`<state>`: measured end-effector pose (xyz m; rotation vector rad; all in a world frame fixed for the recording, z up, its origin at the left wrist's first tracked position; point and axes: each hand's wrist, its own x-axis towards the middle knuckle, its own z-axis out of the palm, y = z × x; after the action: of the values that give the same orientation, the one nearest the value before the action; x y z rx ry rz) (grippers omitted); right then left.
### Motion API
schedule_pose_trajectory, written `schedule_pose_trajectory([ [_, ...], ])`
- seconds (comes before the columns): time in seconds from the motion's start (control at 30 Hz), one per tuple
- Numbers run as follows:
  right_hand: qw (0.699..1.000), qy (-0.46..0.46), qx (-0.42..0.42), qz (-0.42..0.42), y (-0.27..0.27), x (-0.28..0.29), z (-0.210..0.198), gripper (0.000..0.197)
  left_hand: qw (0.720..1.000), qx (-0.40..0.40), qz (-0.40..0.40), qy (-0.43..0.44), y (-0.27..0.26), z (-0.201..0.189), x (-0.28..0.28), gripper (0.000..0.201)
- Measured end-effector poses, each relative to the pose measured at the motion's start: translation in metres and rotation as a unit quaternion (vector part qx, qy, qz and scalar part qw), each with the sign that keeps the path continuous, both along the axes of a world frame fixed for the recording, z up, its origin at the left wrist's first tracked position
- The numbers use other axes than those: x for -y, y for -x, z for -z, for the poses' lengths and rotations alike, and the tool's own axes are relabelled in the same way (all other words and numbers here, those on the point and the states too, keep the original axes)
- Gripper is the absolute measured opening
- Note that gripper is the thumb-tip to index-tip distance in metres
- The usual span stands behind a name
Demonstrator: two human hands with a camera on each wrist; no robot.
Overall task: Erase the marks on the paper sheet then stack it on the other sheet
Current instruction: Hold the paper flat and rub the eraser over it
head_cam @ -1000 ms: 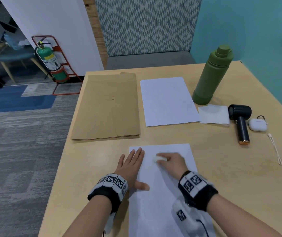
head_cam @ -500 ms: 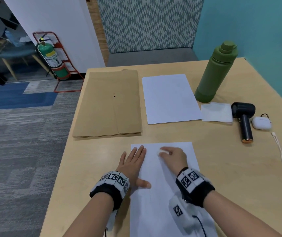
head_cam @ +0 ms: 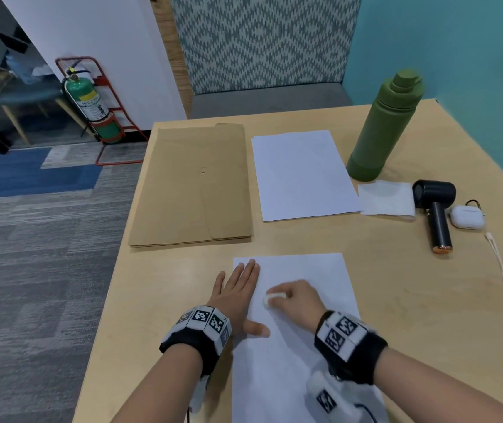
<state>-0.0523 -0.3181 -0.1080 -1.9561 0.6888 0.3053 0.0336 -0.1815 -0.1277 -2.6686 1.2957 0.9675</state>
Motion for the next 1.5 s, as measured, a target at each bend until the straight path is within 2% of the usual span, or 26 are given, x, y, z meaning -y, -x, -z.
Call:
schedule_pose_trajectory([
  [0.07,0.996,-0.016,-0.03,-0.077,0.007,-0.003,0.0,0.024,1.0,-0.003,0.001,0.0,0.001,0.001,0.0,0.123],
  [0.1,0.997,-0.021,-0.026,-0.075,0.001,0.003,-0.002,0.023,1.0,-0.001,0.001,0.0,0.001,0.0,0.0,0.123],
  [0.17,1.0,-0.024,0.002,0.004,-0.016,0.022,-0.004,0.019,1.0,0.0,0.0,0.002,0.001,0.0,0.001,0.123],
  [0.23,0.99,-0.039,0.029,0.134,-0.033,0.037,-0.002,0.015,1.0,-0.001,0.001,0.002,0.001,0.0,0.001,0.123],
  [0.27,0.984,-0.04,0.039,0.171,-0.035,0.038,-0.001,0.015,1.0,-0.002,0.0,0.002,0.001,0.0,0.001,0.124],
  [0.33,0.99,-0.022,0.033,0.134,-0.024,0.027,0.002,0.019,1.0,-0.002,0.0,0.001,0.001,0.001,0.001,0.124],
  [0.43,0.999,-0.031,-0.016,-0.016,0.005,0.0,0.001,0.022,1.0,-0.002,-0.001,0.0,0.001,0.002,0.001,0.124],
  [0.5,0.997,-0.057,-0.026,-0.036,0.006,0.001,0.001,0.019,1.0,-0.002,0.0,-0.002,0.001,0.002,0.001,0.125],
  [0.57,0.998,-0.049,-0.004,0.027,-0.011,0.017,0.002,0.015,1.0,0.001,0.0,0.0,0.001,0.002,0.001,0.125],
  [0.67,0.98,-0.048,0.043,0.188,-0.032,0.035,0.006,0.01,1.0,0.003,0.0,-0.001,0.001,0.001,0.001,0.125],
  [0.7,0.977,-0.049,0.048,0.202,-0.03,0.031,0.008,0.012,1.0,0.004,0.0,-0.001,0.001,0.002,0.001,0.125],
  [0.73,0.981,-0.048,0.044,0.185,-0.024,0.025,0.011,0.013,1.0,0.004,0.001,-0.002,0.001,0.002,0.001,0.125],
  [0.83,0.997,-0.051,-0.015,0.05,0.003,0.0,0.01,0.015,1.0,-0.002,0.001,-0.002,0.001,0.002,0.001,0.124],
  [0.87,0.997,-0.061,-0.023,0.037,0.005,0.0,0.009,0.011,1.0,-0.004,0.001,-0.002,0.0,0.002,0.001,0.124],
  [0.93,0.995,-0.071,-0.003,0.074,-0.006,0.013,0.006,0.005,1.0,-0.002,-0.002,-0.001,0.0,0.002,0.001,0.124],
  [1.07,0.966,-0.08,0.049,0.242,-0.028,0.032,0.012,0.009,1.0,0.003,-0.002,-0.004,0.001,0.002,0.001,0.125],
  [1.13,0.968,-0.087,0.049,0.23,-0.016,0.017,0.017,0.01,1.0,0.0,-0.001,-0.001,0.001,0.001,0.001,0.125],
  [1.23,0.986,-0.121,-0.004,0.112,0.011,-0.008,0.012,0.01,1.0,-0.002,-0.003,0.0,0.001,0.001,0.001,0.124],
  [1.27,0.986,-0.136,-0.017,0.096,0.012,-0.007,0.008,0.008,1.0,-0.003,-0.002,-0.002,0.001,0.001,0.001,0.124],
  [1.33,0.985,-0.125,-0.009,0.118,0.001,0.008,0.006,0.008,1.0,-0.001,0.0,-0.001,0.001,0.001,0.001,0.124],
  [1.43,0.971,-0.065,0.032,0.229,-0.024,0.035,0.011,0.01,1.0,0.002,0.0,-0.002,0.001,0.0,0.001,0.124],
  [1.5,0.971,-0.035,0.046,0.232,-0.024,0.029,0.012,0.013,1.0,0.002,0.0,-0.002,0.001,0.001,0.001,0.123],
])
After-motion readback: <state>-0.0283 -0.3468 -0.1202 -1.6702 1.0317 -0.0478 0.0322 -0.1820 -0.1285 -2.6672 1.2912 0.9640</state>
